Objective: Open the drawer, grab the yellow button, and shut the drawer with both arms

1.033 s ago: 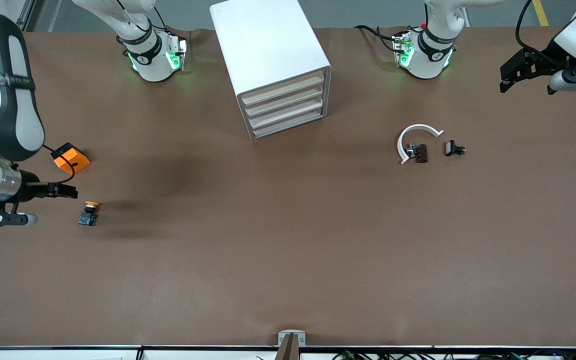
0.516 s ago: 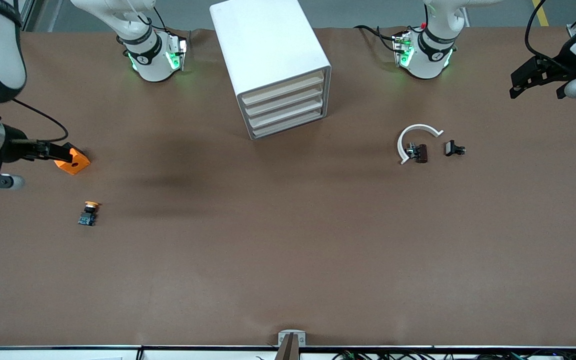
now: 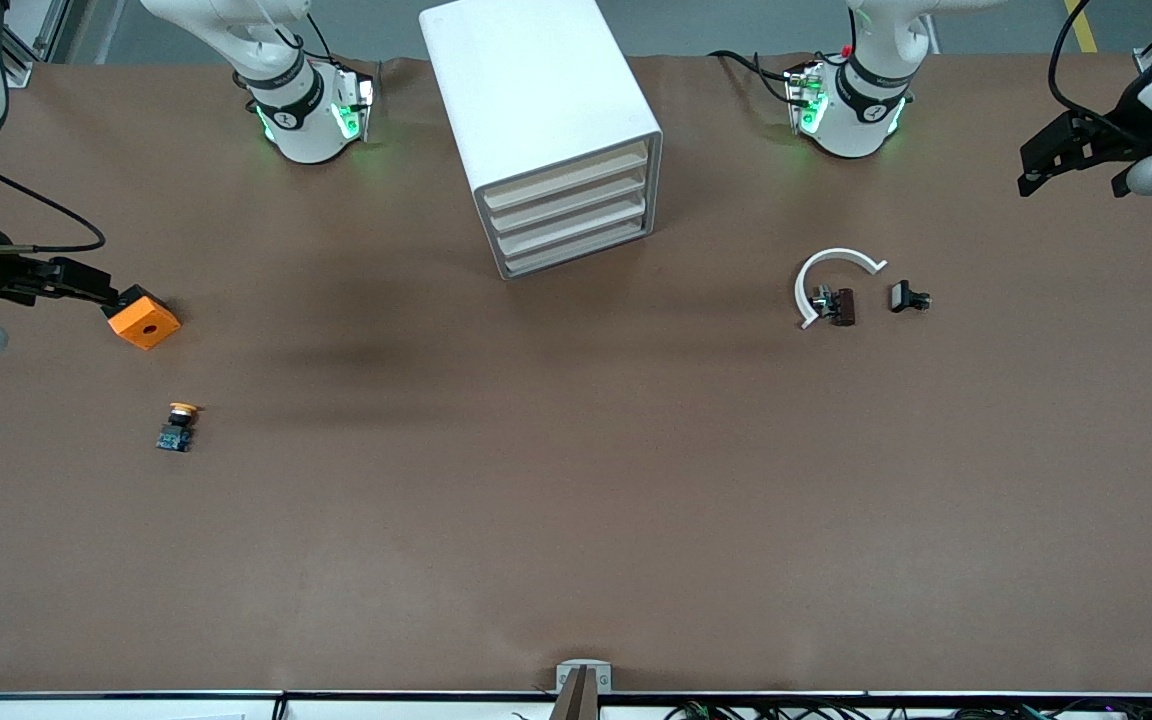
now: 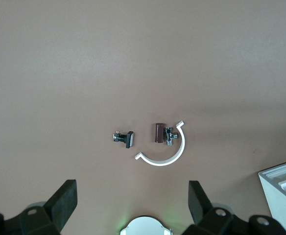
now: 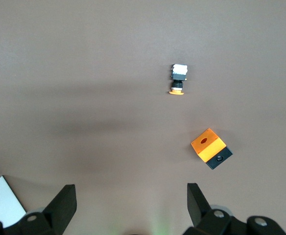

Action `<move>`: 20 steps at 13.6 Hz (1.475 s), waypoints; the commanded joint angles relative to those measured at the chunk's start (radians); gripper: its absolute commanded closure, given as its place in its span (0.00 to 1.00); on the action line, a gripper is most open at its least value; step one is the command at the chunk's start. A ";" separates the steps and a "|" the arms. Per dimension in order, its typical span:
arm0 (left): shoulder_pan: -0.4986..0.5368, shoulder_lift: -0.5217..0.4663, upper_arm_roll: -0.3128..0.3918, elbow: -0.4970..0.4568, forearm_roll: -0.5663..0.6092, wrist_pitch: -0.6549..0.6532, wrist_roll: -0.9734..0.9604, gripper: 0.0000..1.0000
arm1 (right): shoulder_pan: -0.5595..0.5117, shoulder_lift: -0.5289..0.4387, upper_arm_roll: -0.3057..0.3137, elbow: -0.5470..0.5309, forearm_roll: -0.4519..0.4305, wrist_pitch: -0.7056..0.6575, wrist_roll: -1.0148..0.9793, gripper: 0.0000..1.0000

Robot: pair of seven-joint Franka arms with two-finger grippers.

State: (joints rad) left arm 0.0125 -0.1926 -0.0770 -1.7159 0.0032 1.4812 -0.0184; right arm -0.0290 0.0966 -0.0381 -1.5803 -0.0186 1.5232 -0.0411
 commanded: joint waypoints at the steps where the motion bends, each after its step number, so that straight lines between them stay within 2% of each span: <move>1: 0.001 0.008 -0.006 0.015 0.001 -0.004 0.003 0.00 | 0.000 -0.012 -0.006 0.008 -0.003 -0.015 -0.022 0.00; 4: 0.001 0.057 -0.006 0.068 0.001 -0.007 0.005 0.00 | -0.002 -0.012 -0.008 0.023 -0.001 -0.020 -0.008 0.00; 8: 0.003 0.104 -0.003 0.127 0.004 -0.009 0.008 0.00 | 0.000 -0.002 -0.006 0.137 -0.014 -0.145 -0.011 0.00; 13: 0.003 0.108 -0.003 0.130 0.006 -0.010 0.009 0.00 | -0.002 -0.011 -0.006 0.135 0.000 -0.143 -0.006 0.00; 15: 0.000 0.110 -0.004 0.127 0.006 -0.010 0.008 0.00 | 0.001 -0.047 -0.005 0.134 0.003 -0.144 0.001 0.00; 18: 0.001 0.117 -0.004 0.128 0.006 -0.010 0.008 0.00 | 0.004 -0.103 -0.002 0.105 0.008 -0.164 0.125 0.00; 20: 0.001 0.119 -0.004 0.128 0.006 -0.012 0.008 0.00 | 0.003 -0.120 -0.003 0.083 0.008 -0.155 0.113 0.00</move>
State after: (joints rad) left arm 0.0121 -0.0848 -0.0787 -1.6101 0.0032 1.4839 -0.0184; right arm -0.0285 0.0142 -0.0416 -1.4540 -0.0164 1.3598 0.0482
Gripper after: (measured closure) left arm 0.000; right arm 0.000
